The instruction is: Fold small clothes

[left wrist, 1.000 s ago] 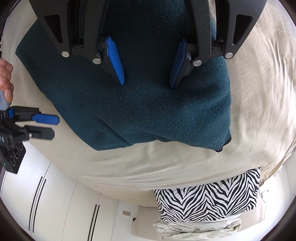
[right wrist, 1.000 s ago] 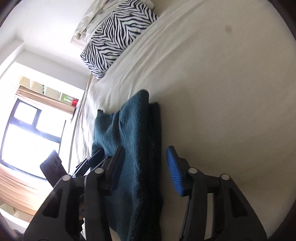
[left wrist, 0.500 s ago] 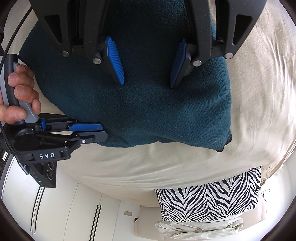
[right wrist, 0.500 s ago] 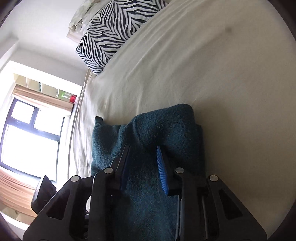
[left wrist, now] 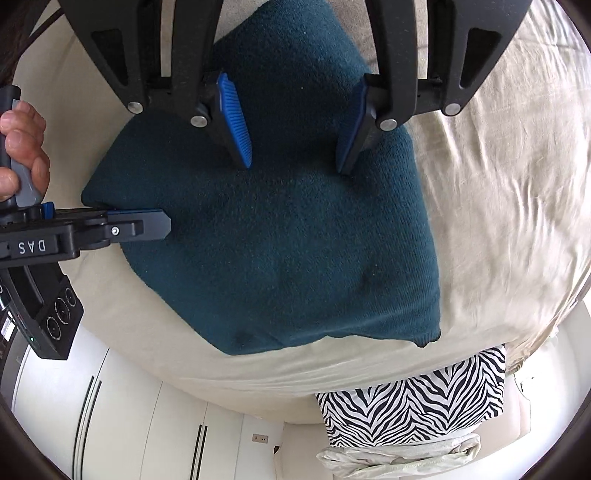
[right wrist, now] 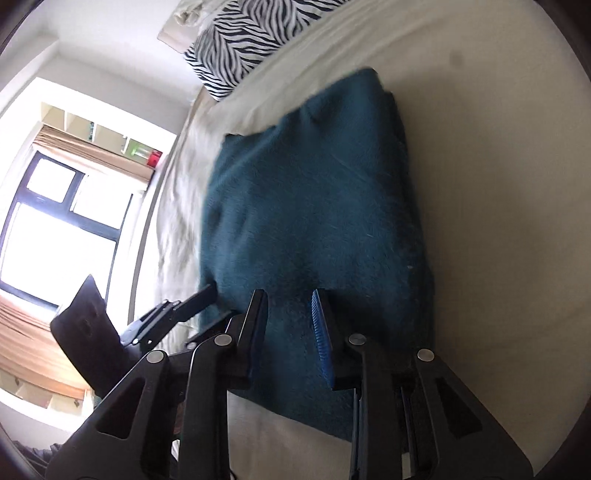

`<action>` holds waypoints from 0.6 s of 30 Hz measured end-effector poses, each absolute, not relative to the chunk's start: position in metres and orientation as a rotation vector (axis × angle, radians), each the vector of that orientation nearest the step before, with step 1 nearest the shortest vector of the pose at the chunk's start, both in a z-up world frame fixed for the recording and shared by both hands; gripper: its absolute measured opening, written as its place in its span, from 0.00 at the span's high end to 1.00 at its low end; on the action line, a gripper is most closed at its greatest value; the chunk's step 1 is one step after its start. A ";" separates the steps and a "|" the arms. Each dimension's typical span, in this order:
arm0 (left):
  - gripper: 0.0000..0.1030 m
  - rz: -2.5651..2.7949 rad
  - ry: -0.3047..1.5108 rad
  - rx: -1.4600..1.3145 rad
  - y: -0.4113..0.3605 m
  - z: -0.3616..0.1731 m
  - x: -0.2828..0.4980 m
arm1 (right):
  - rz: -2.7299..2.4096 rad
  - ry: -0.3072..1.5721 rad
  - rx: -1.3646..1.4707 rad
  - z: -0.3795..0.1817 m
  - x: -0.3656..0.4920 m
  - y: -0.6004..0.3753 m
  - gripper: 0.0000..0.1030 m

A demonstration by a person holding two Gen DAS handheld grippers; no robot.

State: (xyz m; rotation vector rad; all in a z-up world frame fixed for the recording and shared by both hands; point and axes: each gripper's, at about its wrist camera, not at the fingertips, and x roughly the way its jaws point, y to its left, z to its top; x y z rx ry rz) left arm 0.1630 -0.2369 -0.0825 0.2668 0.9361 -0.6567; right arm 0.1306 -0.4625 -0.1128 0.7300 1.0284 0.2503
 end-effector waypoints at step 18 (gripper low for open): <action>0.49 -0.668 0.963 0.233 -0.213 -0.085 0.129 | 0.272 0.944 0.770 -0.125 0.051 -0.472 0.73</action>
